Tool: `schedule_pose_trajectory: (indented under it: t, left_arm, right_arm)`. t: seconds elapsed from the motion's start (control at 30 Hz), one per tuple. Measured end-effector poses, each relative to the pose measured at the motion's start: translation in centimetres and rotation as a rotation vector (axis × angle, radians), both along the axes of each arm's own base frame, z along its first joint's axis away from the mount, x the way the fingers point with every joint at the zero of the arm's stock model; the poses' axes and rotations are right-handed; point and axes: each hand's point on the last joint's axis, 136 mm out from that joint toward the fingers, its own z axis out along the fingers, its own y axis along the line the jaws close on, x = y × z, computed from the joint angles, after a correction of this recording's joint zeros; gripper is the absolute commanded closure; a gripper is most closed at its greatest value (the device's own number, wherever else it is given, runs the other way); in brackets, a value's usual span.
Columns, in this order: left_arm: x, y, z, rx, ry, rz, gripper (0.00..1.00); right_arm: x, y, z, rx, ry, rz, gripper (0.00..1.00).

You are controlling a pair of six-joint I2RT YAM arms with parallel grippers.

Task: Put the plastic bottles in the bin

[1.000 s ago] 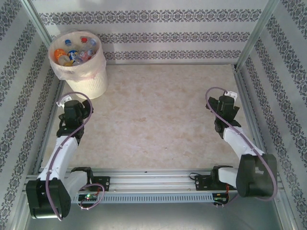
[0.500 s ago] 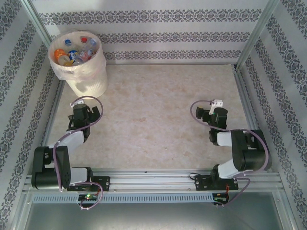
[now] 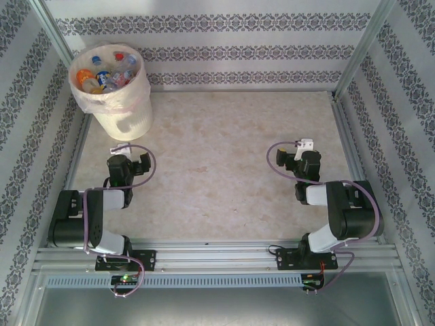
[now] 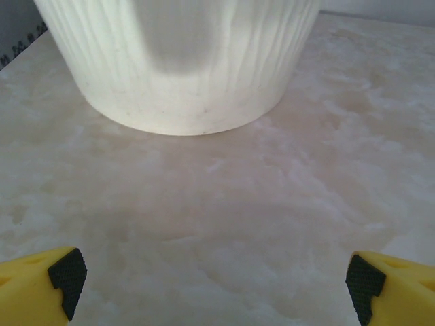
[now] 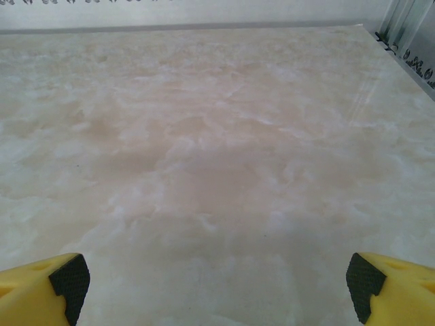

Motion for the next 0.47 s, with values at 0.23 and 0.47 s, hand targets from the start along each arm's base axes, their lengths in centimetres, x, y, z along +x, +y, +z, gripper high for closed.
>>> schedule_pose_trajectory:
  t: [0.23,0.47]
  left_arm:
    - [0.8,-1.3,-1.4,0.065,0.029,-0.009,0.01]
    - [1.0,-0.8,-1.0,0.09,0.018,0.017,0.0]
  right_arm:
    - [0.0,0.2,0.0,-0.001,0.0,0.006,0.02]
    - [0.0,0.2,0.0,-0.003,0.0,0.007,0.02]
